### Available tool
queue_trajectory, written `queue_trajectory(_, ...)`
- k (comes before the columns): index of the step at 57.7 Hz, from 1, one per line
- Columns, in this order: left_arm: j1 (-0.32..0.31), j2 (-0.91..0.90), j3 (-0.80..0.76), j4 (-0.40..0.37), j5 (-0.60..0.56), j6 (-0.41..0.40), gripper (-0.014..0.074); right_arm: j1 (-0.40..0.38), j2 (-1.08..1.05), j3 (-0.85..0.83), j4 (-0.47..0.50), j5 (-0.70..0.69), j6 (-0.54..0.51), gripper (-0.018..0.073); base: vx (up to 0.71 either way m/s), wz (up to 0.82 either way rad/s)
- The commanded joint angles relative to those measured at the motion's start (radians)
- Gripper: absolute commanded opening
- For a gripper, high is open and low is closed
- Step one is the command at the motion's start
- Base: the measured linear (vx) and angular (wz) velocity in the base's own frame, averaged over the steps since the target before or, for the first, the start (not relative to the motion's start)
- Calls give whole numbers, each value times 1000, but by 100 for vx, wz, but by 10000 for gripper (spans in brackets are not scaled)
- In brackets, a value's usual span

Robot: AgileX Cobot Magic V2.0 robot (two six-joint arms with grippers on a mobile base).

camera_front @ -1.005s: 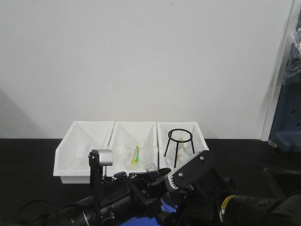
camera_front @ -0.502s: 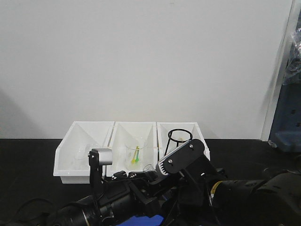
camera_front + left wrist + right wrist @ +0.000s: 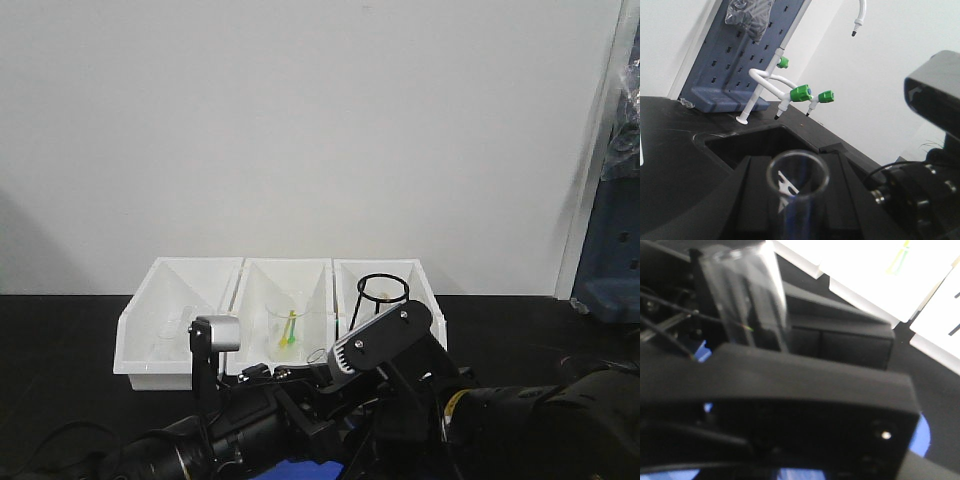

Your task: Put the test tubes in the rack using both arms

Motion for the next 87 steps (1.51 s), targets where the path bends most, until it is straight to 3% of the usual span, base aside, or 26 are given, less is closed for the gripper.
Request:
queue_trajectory(1,-5,-42,-28,-29,-86,-8,366,-9,-28,-36,29,-77,2,-15,0,0)
queue_trajectory(10,0,-42,-28,-32,-87,-8,504,-14,-28,-36,27,-77,4,-11,0,0)
queue_trajectory(15,0,-42,-28,-46,-87,-6,533,-24,-28,-36,26,-77,11,-10,0,0)
queue_trajectory(32,0,-43,-28,-86,-87,-6,536,-110,-28,-36,18,-85,46,-10,0,0)
queue_trajectory(54,0,-43,-28,-86,-87,-6,536,-326,-121,-16,-32,-141,46,-9,0,0)
queue_trajectory(76,0,-43,-26,-84,-84,-6,536,-620,-573,439,-21,-500,57,-8,0,0)
queue_trajectory(87,0,-43,-26,-84,-81,-6,536,-641,-615,572,-20,-619,114,-7,0,0)
